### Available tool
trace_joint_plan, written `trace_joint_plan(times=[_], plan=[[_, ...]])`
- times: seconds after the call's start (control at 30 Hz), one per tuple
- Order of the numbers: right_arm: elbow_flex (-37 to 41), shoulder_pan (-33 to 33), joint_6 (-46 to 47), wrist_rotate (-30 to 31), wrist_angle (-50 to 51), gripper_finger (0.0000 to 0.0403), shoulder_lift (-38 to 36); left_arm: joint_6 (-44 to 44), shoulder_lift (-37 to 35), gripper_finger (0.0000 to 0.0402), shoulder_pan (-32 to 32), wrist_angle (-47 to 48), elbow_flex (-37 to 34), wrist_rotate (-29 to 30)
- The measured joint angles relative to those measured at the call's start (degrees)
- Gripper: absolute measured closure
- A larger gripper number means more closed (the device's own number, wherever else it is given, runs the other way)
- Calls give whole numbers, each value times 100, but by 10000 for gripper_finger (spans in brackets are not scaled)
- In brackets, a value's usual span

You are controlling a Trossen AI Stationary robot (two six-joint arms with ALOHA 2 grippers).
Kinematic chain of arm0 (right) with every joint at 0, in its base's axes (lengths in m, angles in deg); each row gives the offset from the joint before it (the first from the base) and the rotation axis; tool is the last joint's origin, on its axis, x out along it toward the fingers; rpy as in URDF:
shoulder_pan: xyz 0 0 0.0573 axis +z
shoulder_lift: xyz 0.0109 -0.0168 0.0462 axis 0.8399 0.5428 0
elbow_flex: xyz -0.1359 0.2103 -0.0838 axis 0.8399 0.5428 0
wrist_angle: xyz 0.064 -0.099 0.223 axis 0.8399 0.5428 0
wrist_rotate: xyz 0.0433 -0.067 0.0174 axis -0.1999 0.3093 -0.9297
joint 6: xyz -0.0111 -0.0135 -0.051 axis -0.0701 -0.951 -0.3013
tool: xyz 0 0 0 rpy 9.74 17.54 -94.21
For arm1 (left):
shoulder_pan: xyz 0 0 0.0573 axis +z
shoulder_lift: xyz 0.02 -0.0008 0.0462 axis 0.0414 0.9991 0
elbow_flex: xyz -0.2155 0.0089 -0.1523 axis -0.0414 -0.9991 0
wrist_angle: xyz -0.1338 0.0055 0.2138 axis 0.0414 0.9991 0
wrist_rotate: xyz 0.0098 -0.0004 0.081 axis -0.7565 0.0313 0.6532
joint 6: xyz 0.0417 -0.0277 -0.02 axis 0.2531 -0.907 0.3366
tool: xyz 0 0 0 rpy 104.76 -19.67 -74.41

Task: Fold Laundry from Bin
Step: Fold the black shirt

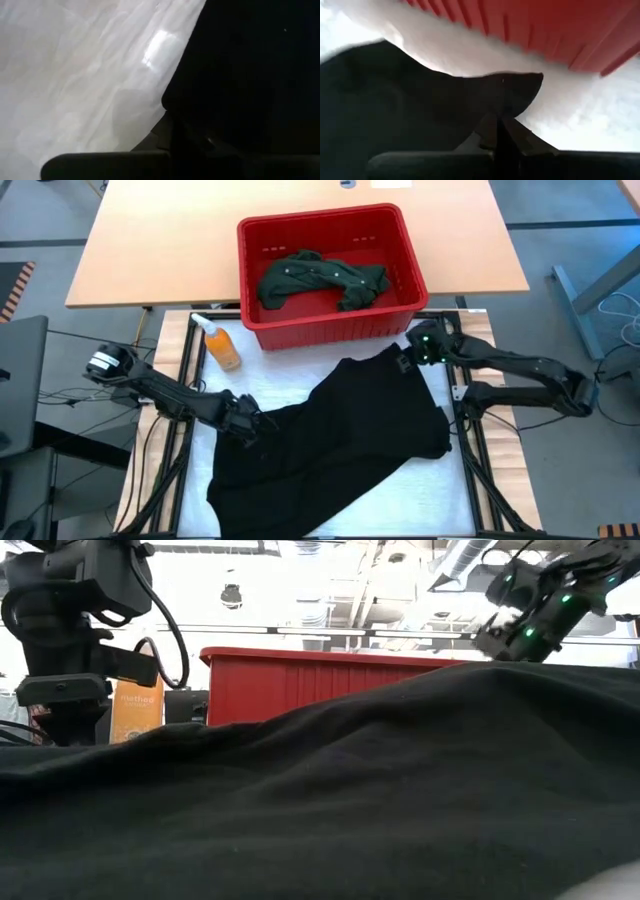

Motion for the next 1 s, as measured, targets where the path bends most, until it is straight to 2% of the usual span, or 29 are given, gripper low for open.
trace_joint_plan(times=[0.27, 0.43, 0.7, 0.8, 1.0], plan=[[-4, 44, -637, -1, 966, 380, -1416, 6, -3, 401, -181, 896, 470, 220], [-7, 352, -713, -181, 869, 377, -2210, -79, -88, 401, -326, 1345, 810, 392], [-9, 708, -724, -243, 873, 377, -2772, -392, -607, 401, -656, 2050, 1473, 1000], [-9, 878, -725, -393, 851, 377, -2887, -490, -799, 401, -852, 2200, 1669, 953], [-97, 1258, -522, -528, 1016, 377, -3146, -791, -908, 401, -1385, 2152, 1840, 349]])
